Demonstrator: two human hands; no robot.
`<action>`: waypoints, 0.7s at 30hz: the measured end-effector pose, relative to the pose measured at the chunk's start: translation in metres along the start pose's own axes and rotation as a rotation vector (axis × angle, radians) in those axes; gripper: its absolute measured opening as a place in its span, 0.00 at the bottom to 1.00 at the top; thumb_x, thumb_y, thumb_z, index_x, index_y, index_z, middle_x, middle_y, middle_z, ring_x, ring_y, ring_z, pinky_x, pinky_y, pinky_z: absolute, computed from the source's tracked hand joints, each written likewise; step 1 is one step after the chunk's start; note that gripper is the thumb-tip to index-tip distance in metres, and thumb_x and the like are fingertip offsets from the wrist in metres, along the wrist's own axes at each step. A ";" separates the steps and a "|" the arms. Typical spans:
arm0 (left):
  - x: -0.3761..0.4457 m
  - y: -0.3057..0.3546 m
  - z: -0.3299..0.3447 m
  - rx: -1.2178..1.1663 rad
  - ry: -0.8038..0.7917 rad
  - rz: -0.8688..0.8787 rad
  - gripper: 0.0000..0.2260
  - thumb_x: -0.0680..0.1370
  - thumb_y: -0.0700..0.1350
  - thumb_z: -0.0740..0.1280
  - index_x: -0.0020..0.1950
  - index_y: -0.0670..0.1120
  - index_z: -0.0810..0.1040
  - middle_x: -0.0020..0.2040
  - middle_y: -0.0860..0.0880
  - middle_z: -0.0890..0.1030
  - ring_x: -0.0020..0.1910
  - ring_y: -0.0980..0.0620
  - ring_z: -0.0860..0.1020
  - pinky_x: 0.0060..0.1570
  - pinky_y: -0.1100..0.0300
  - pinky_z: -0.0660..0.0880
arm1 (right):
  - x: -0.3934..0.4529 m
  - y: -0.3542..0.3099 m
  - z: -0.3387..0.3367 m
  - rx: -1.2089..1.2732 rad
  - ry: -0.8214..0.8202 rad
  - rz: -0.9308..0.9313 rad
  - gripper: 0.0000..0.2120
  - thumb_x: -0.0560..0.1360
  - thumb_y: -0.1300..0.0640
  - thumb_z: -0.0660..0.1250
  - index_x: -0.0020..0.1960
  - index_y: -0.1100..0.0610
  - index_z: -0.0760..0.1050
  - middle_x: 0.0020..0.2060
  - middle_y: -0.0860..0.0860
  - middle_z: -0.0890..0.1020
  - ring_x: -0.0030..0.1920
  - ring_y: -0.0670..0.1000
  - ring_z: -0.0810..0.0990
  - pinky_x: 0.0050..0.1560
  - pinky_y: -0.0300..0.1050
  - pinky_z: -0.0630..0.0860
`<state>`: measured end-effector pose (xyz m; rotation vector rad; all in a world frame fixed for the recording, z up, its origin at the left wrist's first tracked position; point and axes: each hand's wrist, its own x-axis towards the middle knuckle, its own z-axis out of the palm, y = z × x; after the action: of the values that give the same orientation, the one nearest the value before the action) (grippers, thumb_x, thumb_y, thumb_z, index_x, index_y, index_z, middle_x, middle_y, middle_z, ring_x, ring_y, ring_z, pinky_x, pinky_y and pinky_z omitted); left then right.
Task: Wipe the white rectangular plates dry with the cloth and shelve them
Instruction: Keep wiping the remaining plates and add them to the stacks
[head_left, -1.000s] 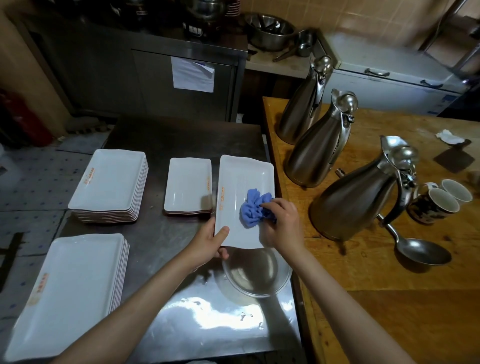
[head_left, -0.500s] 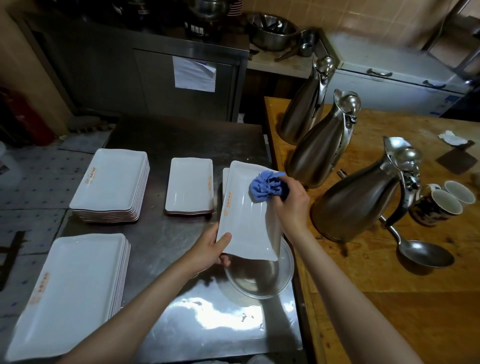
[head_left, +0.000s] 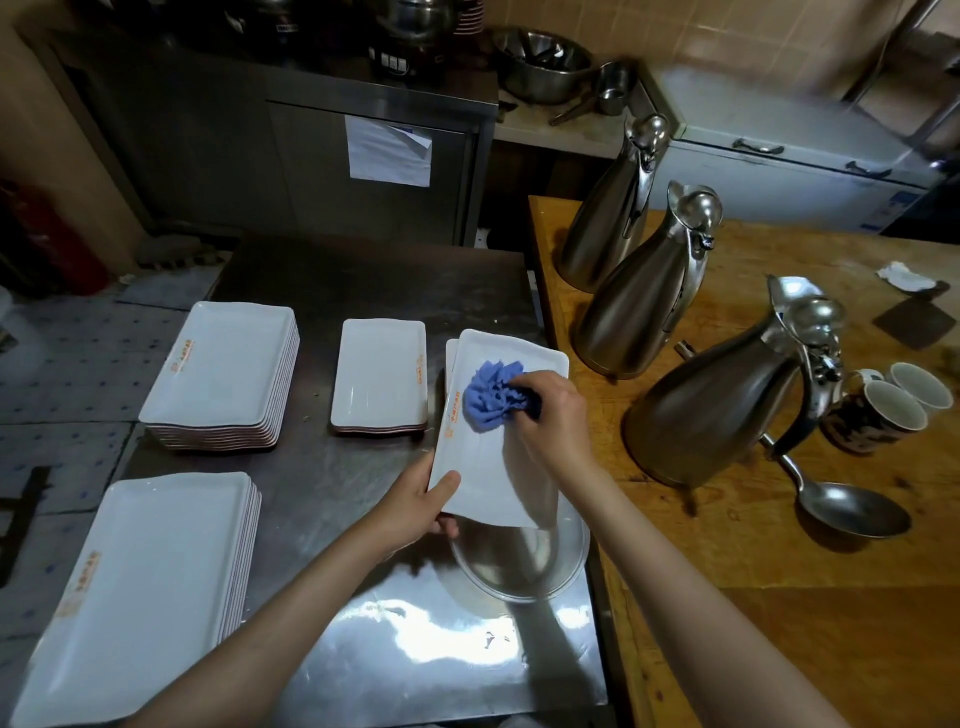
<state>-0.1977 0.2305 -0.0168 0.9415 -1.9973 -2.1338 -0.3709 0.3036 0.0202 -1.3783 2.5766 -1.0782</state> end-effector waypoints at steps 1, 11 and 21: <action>0.001 0.000 -0.001 -0.002 0.005 -0.003 0.13 0.83 0.45 0.57 0.67 0.47 0.67 0.45 0.50 0.81 0.27 0.55 0.77 0.31 0.65 0.73 | -0.003 0.000 0.001 -0.007 -0.020 -0.022 0.13 0.69 0.66 0.71 0.53 0.60 0.79 0.50 0.55 0.81 0.52 0.52 0.77 0.53 0.36 0.69; 0.003 -0.010 -0.005 -0.036 0.006 -0.051 0.14 0.83 0.45 0.57 0.69 0.50 0.66 0.45 0.50 0.82 0.28 0.55 0.77 0.35 0.62 0.75 | -0.014 0.001 0.002 -0.008 0.043 0.043 0.06 0.68 0.65 0.68 0.42 0.60 0.73 0.39 0.53 0.76 0.39 0.49 0.73 0.38 0.38 0.71; -0.003 0.001 -0.005 0.045 -0.077 -0.010 0.14 0.82 0.45 0.57 0.68 0.49 0.66 0.42 0.52 0.81 0.29 0.53 0.76 0.29 0.67 0.71 | 0.019 -0.008 -0.002 0.264 0.283 0.442 0.11 0.71 0.62 0.72 0.50 0.53 0.76 0.47 0.48 0.79 0.48 0.46 0.78 0.53 0.45 0.79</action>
<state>-0.1935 0.2274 -0.0148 0.8905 -2.0883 -2.1719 -0.3770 0.2875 0.0315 -0.5956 2.6046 -1.5343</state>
